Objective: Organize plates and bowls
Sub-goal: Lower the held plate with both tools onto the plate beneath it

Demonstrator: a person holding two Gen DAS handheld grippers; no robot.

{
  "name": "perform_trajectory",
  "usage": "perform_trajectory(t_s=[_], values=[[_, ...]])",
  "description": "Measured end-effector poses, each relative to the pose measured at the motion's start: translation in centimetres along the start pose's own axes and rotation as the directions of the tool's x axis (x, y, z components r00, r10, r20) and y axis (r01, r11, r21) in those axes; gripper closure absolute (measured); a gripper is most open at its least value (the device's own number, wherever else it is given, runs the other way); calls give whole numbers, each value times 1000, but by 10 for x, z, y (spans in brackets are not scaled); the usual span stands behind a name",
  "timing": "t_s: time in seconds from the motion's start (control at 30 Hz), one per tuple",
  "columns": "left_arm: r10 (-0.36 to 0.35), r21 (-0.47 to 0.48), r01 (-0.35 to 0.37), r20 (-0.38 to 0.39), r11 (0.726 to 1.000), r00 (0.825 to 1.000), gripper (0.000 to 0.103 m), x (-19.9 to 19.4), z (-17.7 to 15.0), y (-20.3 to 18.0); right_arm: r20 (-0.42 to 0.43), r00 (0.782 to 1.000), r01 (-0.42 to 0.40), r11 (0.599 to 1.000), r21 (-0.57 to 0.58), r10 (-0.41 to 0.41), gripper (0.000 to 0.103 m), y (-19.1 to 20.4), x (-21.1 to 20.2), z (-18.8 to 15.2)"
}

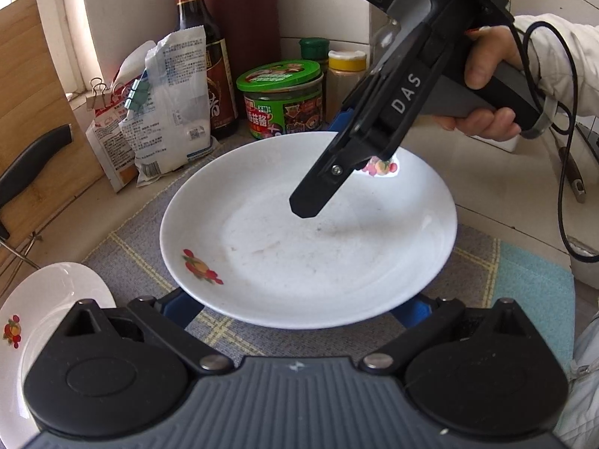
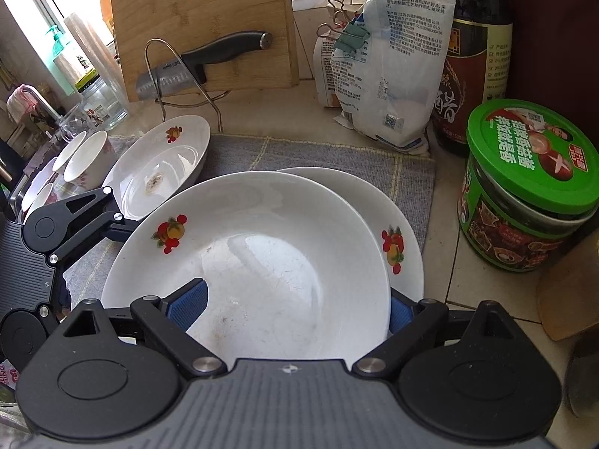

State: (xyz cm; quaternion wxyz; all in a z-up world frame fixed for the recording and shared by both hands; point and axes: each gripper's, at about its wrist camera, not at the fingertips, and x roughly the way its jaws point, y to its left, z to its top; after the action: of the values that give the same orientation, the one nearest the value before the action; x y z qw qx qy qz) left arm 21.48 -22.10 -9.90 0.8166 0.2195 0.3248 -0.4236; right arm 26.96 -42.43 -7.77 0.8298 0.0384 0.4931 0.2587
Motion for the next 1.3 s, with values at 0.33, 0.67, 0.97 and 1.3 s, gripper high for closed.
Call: perform_trajectory(t_s=[0.33,0.67,0.97,1.3], values=[[-4,-9,4,-17,1000,1000,1,5,2,3,-8,1000,-16,1000,12,16,6,-6,7,1],[-1,-27,1,-24,1000,1000,2,6,0,9,-10,1000,-10,1000,12,11,5,-5,5,0],[4,-15,-4,-21,1000,1000,2,5,0,9,-7,1000,-3,1000,28,3,5,-5,-1,-5],[2,-10,-2,-24,1000,1000,2,7,1,10,3,1000,6,999,43,-6,5,-2,-12,-11]])
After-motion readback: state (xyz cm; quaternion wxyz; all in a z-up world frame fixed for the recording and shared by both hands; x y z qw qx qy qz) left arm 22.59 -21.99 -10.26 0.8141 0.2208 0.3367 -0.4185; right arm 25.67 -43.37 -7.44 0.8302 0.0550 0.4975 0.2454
